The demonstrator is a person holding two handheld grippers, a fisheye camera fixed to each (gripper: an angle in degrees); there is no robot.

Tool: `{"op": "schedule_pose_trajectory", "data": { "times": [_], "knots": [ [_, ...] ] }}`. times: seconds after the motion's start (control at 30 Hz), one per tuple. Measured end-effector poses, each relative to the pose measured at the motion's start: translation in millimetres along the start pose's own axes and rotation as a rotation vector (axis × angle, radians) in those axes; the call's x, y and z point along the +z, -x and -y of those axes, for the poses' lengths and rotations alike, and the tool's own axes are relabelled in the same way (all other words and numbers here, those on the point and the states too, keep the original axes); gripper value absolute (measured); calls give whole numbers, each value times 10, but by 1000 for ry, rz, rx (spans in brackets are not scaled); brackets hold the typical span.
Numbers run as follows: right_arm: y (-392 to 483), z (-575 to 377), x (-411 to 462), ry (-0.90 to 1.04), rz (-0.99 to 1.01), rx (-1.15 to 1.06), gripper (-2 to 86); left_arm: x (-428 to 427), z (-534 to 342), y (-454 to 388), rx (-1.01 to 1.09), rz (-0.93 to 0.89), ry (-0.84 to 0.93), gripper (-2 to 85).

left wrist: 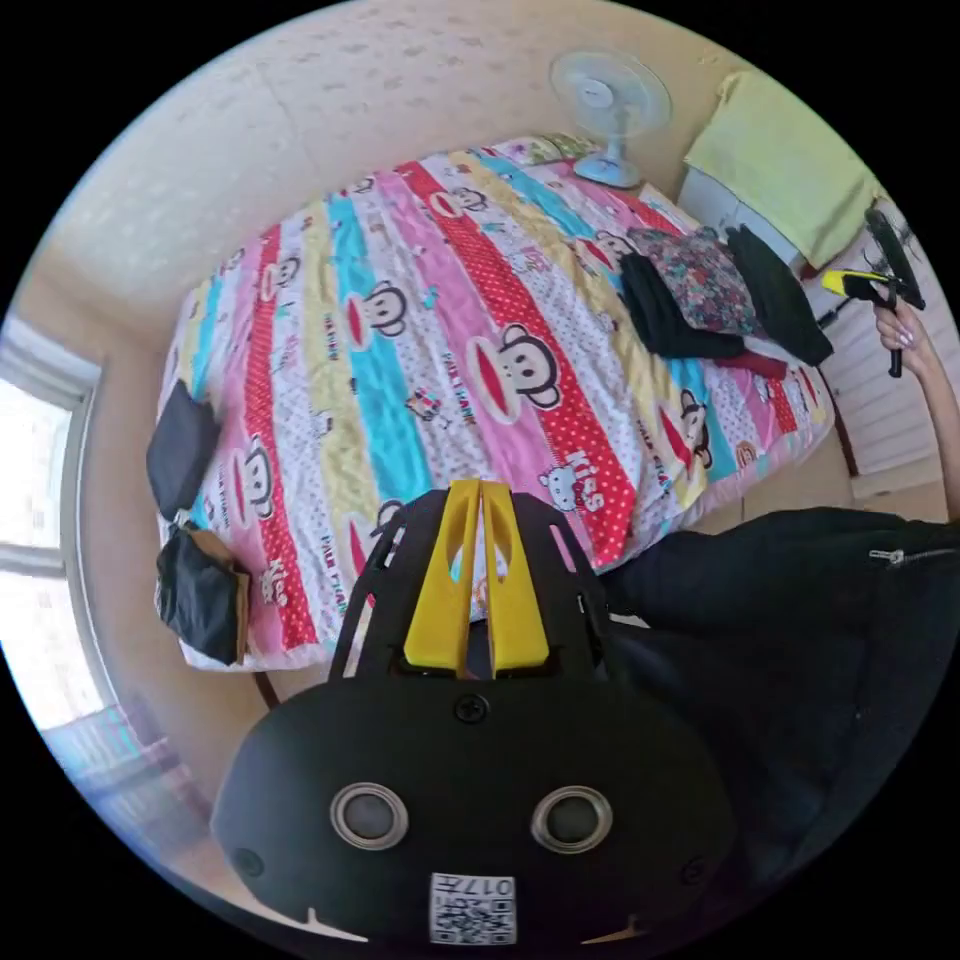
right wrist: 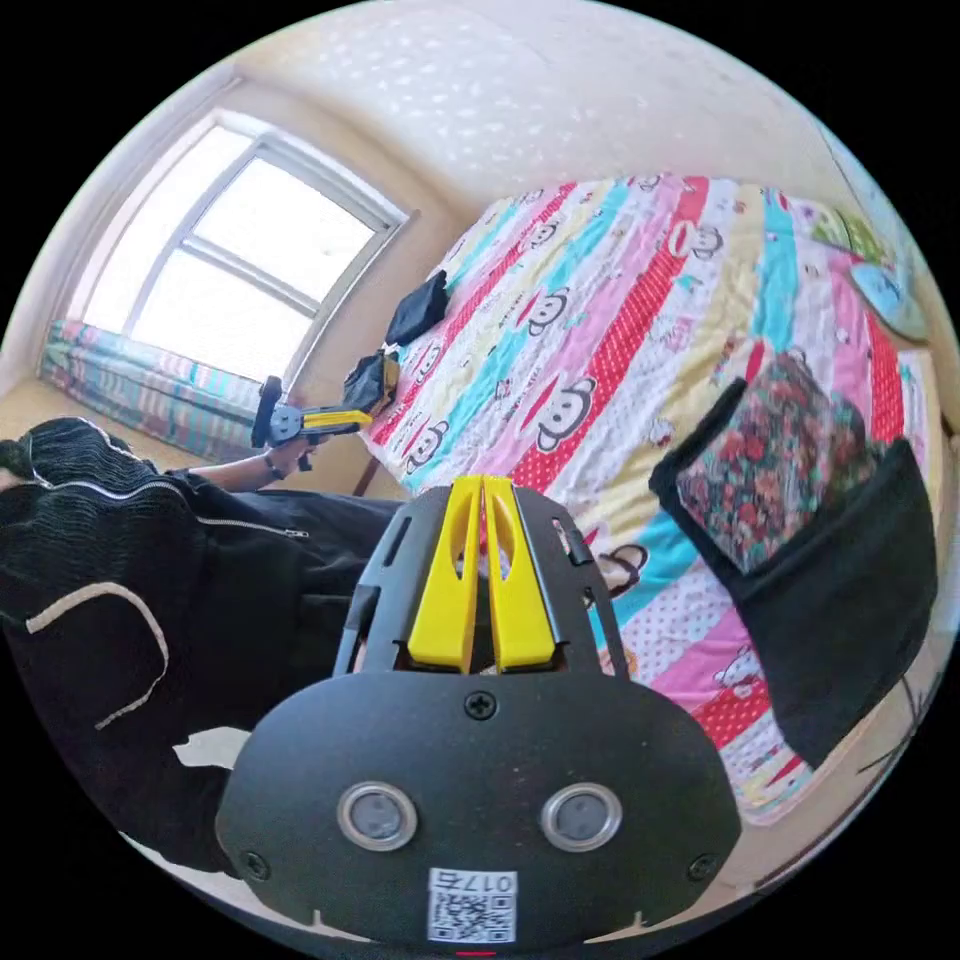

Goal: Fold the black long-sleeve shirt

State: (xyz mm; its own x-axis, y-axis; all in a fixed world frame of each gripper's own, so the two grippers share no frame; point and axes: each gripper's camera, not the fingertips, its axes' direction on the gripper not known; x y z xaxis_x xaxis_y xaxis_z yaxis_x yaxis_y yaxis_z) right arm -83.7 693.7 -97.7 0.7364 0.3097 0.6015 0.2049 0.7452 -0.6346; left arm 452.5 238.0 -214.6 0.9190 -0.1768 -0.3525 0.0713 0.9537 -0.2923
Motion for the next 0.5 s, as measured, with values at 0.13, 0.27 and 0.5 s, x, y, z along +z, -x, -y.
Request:
{"op": "schedule_pose_trajectory", "data": {
  "times": [0.13, 0.27, 0.5],
  "knots": [
    [672, 1034, 291, -40, 46, -191, 3, 220, -1057, 978, -290, -183, -52, -10],
    [1075, 1809, 1149, 124, 117, -162, 3, 1021, -2117, 1876, -483, -317, -21, -10],
    [2344, 3204, 3029, 341, 116, -325, 4, 1756, -3776, 3362, -621, -178, -100, -9]
  ]
}}
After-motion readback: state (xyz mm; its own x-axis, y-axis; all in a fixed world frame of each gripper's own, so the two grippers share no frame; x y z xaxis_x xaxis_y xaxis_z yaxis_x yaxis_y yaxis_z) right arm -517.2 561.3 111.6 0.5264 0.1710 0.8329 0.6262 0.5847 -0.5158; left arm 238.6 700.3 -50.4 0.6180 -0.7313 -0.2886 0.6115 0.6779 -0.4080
